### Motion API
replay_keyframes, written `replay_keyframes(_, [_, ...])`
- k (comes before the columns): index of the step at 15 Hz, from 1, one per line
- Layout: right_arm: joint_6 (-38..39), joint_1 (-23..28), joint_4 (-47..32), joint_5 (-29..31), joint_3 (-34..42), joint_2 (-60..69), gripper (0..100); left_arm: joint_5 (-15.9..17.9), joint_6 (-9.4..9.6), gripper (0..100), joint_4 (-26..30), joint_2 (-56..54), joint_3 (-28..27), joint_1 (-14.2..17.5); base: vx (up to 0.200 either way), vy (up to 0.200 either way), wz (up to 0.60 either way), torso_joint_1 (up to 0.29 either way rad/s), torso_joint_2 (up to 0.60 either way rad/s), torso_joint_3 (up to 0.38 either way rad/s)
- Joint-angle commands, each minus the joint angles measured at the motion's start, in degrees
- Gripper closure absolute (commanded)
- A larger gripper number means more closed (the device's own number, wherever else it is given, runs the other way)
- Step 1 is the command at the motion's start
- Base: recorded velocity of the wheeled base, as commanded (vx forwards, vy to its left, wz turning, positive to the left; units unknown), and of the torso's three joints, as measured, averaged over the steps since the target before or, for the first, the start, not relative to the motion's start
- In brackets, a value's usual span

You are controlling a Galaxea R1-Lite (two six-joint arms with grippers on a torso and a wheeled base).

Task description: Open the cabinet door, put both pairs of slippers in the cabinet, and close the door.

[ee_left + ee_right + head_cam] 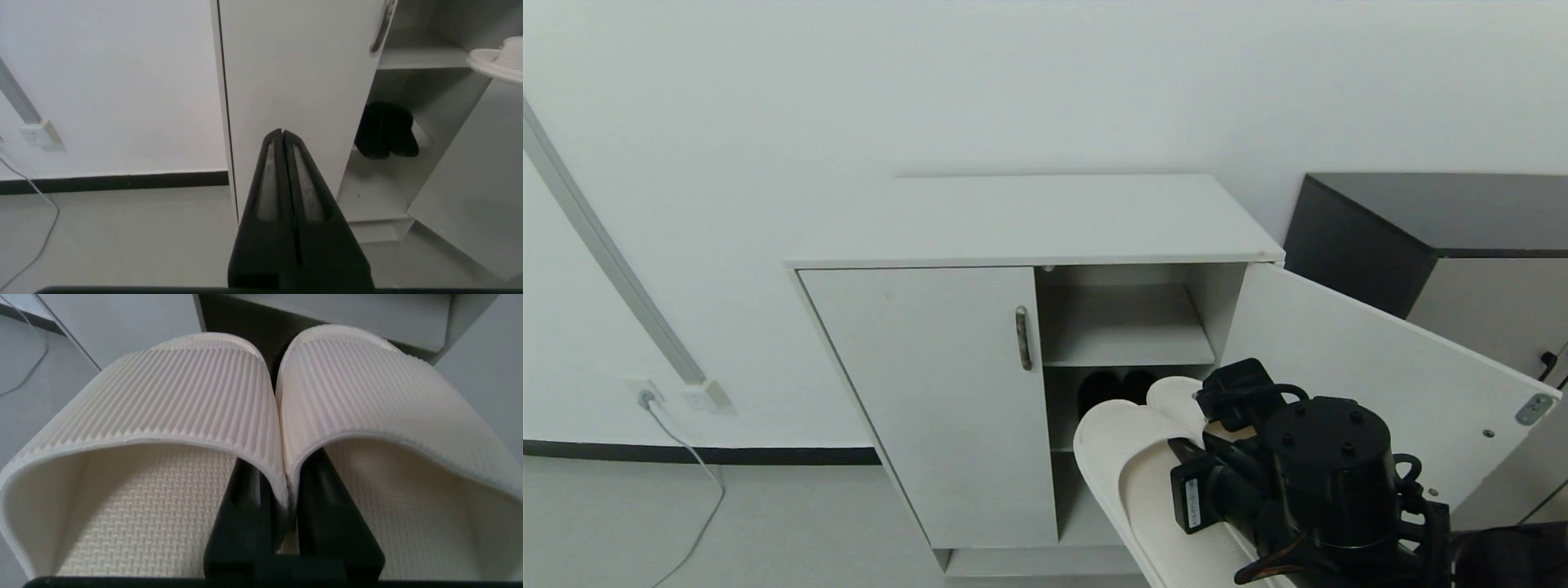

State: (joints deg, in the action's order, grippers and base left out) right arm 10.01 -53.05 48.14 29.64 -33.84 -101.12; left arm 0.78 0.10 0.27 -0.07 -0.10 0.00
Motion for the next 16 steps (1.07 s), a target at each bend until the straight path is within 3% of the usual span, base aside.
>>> replay_keyframes(1, [0.0, 0.0, 0.0, 0.0, 0.0, -0.3, 100, 0.0, -0.01, 100, 0.0, 0.1, 0.0, 0.0, 0.000, 0.000, 0.00, -0.159, 0.50, 0.315])
replay_keyframes(9, [0.0, 0.0, 0.0, 0.0, 0.0, -1.2, 100, 0.0, -0.01, 100, 0.0, 0.1, 0.0, 0.0, 0.000, 0.000, 0.00, -0.139, 0.48, 0.333])
replay_keyframes(16, [0.0, 0.0, 0.0, 0.2, 0.0, -1.5, 100, 0.0, -0.01, 100, 0.0, 0.1, 0.0, 0.0, 0.000, 0.000, 0.00, -0.055, 0.43, 0.376])
